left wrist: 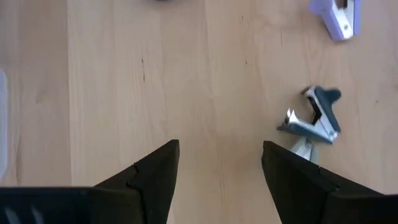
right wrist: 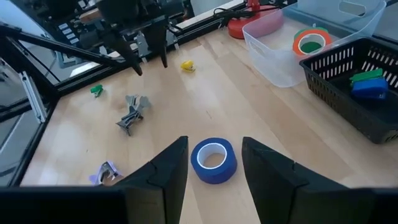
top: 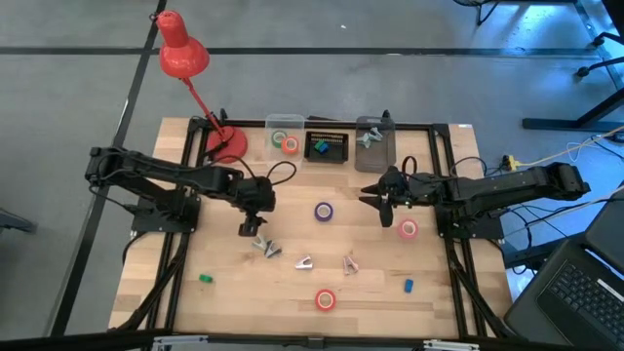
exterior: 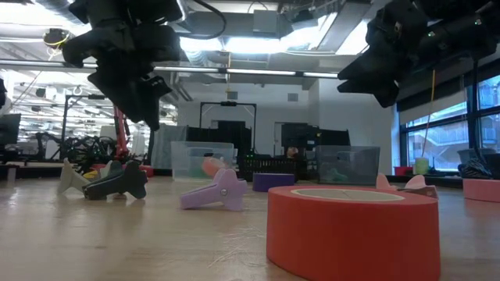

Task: Pick and place Stapler, Stapler remover, tape
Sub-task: Put the pink staple remover into the right black bin

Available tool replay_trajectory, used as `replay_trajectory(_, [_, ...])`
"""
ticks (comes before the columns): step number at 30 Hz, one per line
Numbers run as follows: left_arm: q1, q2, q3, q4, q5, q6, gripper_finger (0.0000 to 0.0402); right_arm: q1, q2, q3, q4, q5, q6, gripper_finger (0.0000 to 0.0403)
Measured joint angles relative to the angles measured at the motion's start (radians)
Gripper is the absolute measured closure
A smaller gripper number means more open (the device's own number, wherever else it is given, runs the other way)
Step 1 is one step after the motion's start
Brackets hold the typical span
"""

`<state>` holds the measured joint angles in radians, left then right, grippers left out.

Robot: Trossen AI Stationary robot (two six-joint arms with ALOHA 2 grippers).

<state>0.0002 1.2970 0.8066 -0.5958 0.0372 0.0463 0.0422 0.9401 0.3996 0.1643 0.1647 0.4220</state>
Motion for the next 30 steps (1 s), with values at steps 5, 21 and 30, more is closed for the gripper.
replay_trajectory(5, [0.0,0.002,0.0,0.021,-0.024,0.0,0.0183,0.026,0.03,0.001,-0.154,-0.181,0.214,0.0249])
replay_trajectory(21, [0.066,0.002,0.0,0.082,-0.245,0.079,0.0183,0.468,0.382,0.0,0.135,0.016,0.733,0.0249])
replay_trajectory(30, [0.123,0.002,0.0,0.1,-0.282,0.076,0.0183,0.48,0.618,0.045,0.214,-0.007,0.817,0.0249])
